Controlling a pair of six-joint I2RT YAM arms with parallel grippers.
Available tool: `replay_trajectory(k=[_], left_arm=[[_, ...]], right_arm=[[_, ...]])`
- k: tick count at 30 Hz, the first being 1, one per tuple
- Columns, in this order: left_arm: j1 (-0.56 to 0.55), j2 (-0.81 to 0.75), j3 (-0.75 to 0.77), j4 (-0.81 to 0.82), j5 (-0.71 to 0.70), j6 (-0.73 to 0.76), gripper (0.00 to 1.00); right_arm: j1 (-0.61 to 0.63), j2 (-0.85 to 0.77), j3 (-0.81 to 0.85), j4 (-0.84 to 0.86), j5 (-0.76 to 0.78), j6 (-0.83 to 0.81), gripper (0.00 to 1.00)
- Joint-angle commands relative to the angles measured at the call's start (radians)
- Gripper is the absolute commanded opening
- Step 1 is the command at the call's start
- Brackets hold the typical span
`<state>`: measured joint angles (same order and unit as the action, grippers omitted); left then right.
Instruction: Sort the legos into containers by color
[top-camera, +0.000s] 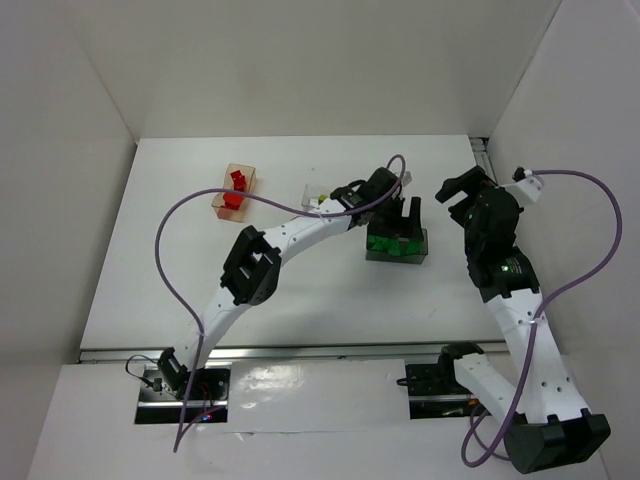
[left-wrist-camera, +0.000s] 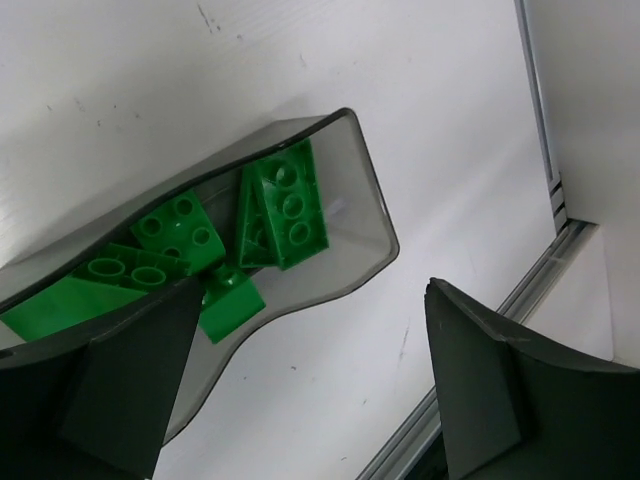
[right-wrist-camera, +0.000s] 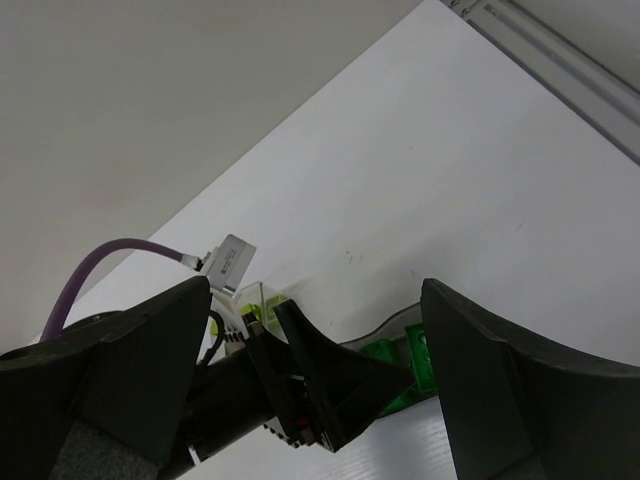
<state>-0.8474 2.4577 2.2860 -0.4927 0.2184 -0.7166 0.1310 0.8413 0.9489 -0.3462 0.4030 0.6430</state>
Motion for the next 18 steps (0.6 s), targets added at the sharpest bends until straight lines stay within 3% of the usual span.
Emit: replay_trajectory(k=[1, 6, 10, 11, 15, 18], left_arm=[[0.014, -0.09, -0.028, 0.013, 0.015, 0.025, 1.0], [0.036, -0.364, -0.267, -0.104, -0.149, 0.097, 0.96], [0.068, -0.593, -0.52, -0.182, -0.393, 0.106, 0.88], [0.08, -0.635, -0.622, -0.194, -0.415, 0.095, 0.87], [0.162, -0.798, -0.802, -0.208, -0.476, 0.085, 0.86], [0.236, -0.885, -0.905, -0.221, -0.511, 0.068, 0.86]], right_arm=[[0.002, 0.001, 0.024, 0.016, 0.005, -0.011, 0.93], [0.002, 0.039, 0.033, 0.029, -0.07, -0.029, 0.93], [0.002, 0.138, 0.054, 0.038, -0.189, -0.063, 0.93], [0.002, 0.162, 0.063, 0.048, -0.248, -0.063, 0.93], [0.051, 0.315, 0.108, 0.084, -0.378, -0.107, 0.93], [0.175, 0.409, 0.165, 0.07, -0.391, -0.186, 0.93]])
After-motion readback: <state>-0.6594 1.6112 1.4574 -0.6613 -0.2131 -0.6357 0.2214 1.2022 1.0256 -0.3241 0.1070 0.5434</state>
